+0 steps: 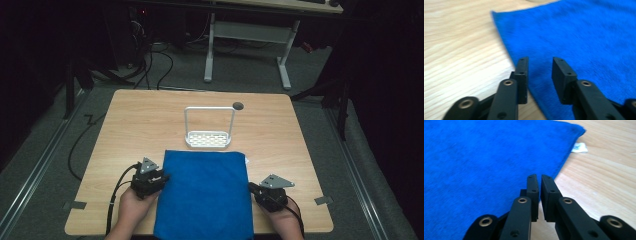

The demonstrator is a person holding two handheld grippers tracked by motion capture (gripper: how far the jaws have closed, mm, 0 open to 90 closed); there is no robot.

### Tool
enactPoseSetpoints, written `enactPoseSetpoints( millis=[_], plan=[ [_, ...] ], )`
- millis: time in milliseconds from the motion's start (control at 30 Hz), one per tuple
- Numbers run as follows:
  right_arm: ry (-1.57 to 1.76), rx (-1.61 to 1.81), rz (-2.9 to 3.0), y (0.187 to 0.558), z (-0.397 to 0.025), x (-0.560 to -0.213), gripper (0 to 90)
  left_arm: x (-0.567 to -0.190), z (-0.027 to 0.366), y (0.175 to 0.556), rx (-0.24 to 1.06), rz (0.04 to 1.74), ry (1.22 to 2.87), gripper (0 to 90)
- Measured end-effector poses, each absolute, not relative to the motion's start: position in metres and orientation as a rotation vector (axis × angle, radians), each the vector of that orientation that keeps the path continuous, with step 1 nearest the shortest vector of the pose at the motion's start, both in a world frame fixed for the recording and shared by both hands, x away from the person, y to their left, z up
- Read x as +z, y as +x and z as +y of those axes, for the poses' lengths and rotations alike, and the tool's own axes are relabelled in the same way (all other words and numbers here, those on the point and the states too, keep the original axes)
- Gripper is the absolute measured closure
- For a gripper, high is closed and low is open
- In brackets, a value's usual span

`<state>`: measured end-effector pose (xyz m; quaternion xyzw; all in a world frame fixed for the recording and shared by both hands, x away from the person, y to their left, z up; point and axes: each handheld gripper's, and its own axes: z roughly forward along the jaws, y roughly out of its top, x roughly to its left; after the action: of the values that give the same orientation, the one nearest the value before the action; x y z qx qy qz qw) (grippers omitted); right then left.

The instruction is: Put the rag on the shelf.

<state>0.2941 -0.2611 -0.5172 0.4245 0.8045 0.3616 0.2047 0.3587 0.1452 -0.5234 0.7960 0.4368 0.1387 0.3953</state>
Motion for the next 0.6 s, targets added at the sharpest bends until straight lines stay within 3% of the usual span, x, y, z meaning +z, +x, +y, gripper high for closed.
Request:
enactPoseSetpoints(
  millis=[233,600],
  plan=[
    [1.211,1.004,2.214,0.303,-0.266,-0.520,77.8,-0.524,0.155,0.365,0.372,1.147,1.946,58.6],
    [1.229,1.000,2.188,0.306,-0.265,-0.521,71.6,-0.530,0.148,0.400,0.411,1.115,1.956,56.7]
  ],
)
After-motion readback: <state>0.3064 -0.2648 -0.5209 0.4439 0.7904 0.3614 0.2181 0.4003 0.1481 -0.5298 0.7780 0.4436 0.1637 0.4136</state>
